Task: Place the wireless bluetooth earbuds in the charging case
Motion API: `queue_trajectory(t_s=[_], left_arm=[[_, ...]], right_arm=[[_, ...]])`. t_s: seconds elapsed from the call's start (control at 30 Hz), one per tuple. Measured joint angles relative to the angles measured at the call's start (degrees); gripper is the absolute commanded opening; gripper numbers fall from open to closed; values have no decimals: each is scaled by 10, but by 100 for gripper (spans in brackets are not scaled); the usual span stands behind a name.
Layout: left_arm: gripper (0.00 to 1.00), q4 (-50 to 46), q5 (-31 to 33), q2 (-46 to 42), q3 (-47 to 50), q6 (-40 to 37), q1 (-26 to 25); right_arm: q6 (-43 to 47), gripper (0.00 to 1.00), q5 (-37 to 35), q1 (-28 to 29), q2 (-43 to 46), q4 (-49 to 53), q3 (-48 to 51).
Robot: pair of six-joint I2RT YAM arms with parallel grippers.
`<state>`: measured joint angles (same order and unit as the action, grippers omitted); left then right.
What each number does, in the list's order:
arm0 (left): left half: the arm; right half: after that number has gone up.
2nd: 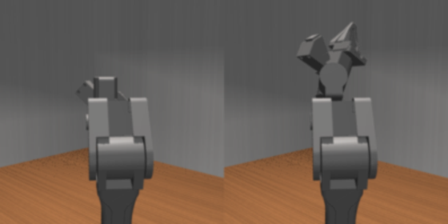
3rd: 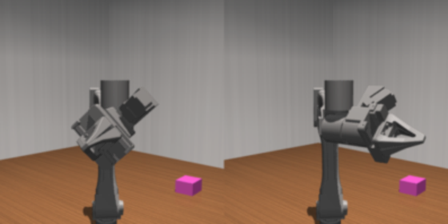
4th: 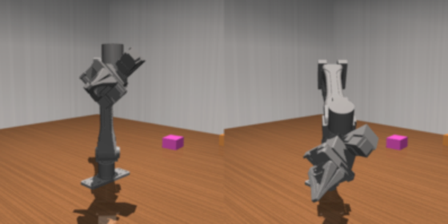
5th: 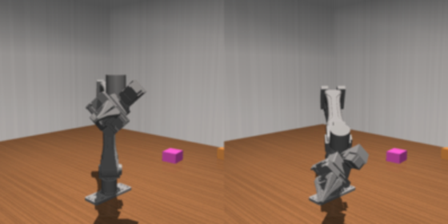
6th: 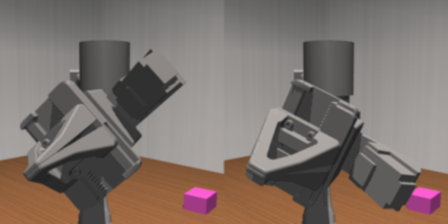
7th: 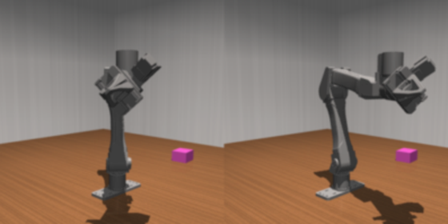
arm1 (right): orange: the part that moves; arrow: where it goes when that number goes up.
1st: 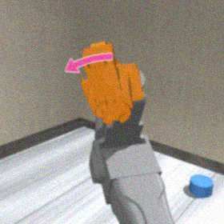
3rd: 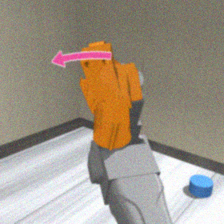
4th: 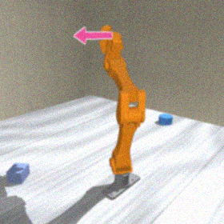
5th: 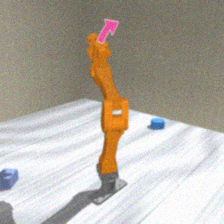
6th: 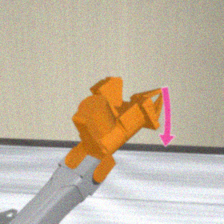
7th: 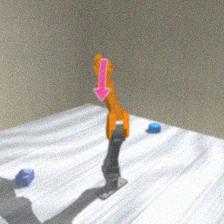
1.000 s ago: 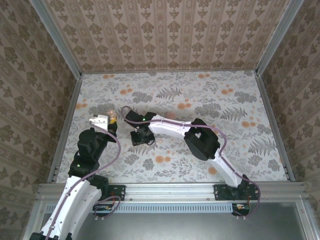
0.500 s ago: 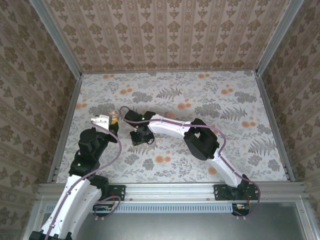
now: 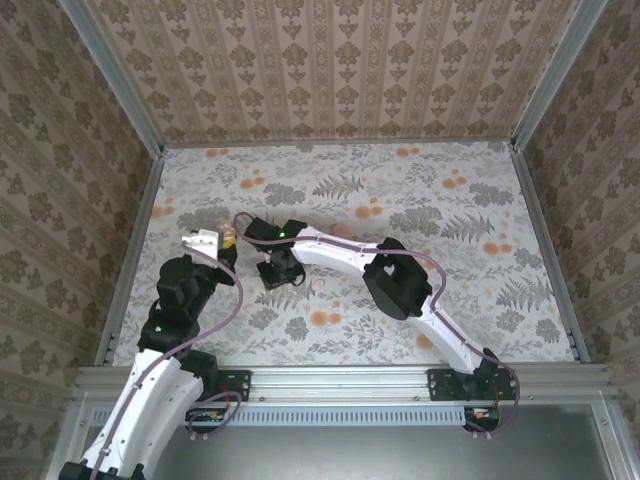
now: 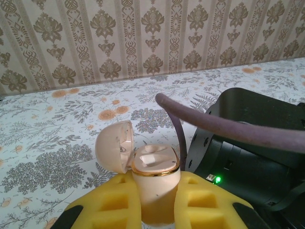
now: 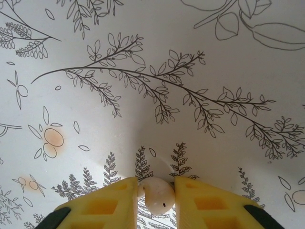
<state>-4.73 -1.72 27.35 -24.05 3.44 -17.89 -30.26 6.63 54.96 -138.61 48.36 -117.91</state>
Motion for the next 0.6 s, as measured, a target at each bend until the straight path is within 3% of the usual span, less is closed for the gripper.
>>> queue_trajectory(t_s=[0.37,0.6], left_arm=[[0,5,-31,25,0,5,4],[0,94,-146,35,22,4,11]], right_arm=[[1,16,0,-13,73,-30,120],[2,14,-33,-39,157,-64,231]])
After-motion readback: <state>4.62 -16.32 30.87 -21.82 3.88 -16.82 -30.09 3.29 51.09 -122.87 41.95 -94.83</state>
